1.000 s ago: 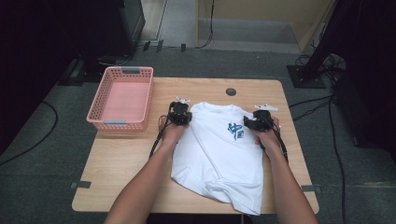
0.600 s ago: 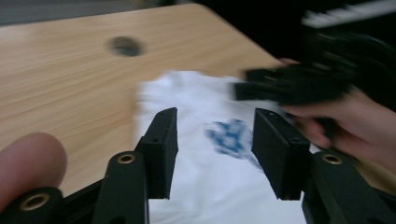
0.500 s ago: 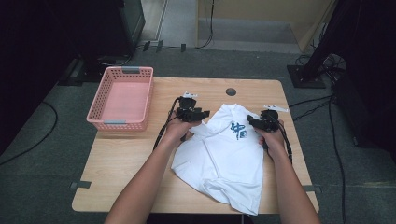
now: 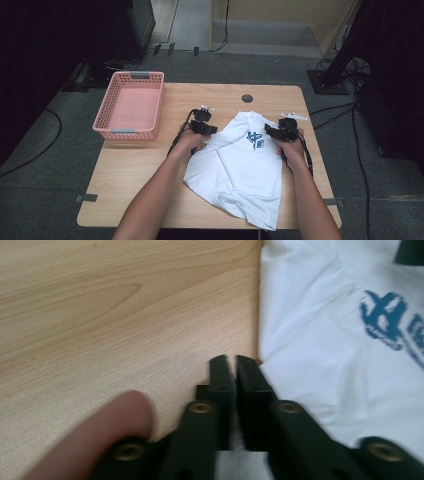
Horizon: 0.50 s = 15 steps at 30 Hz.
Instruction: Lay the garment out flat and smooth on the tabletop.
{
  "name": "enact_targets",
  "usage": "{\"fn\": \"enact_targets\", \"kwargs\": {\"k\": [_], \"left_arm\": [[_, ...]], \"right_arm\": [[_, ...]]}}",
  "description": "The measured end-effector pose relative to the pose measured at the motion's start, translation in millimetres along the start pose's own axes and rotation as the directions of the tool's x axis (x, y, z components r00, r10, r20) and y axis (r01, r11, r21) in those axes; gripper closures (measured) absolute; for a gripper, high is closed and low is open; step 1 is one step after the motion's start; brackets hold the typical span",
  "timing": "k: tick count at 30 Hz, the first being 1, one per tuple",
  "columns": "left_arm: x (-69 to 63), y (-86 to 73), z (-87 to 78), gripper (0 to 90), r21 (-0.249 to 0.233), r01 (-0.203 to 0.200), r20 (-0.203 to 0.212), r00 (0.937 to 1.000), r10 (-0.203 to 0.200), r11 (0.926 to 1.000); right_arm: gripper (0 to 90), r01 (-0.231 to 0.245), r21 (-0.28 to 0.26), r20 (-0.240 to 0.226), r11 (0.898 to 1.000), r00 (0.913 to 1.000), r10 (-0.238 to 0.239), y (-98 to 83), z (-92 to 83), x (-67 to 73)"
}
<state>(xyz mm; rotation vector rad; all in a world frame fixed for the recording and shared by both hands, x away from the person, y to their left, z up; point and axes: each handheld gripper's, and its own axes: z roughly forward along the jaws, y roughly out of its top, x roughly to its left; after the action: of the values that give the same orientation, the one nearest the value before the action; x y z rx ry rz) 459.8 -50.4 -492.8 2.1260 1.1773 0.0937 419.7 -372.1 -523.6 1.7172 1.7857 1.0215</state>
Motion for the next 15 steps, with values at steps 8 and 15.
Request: {"fn": "enact_targets", "kwargs": {"k": [8, 15], "left_arm": [[37.0, 15.9, -29.9, 68.0, -0.211, 0.007, -0.465, 0.8789, -0.106, 0.9775], [19.3, 9.7, -19.4, 54.5, -0.217, -0.081, -0.358, 0.9338, -0.002, 0.9728]], "right_arm": [[34.5, 0.005, 0.002, 0.004, 1.000, 1.0000, -0.005, 0.0, 0.1, 0.6], [34.4, 0.008, 0.003, 0.008, 1.000, 0.9999, -0.008, 0.1, 0.3, 1.1]]}}
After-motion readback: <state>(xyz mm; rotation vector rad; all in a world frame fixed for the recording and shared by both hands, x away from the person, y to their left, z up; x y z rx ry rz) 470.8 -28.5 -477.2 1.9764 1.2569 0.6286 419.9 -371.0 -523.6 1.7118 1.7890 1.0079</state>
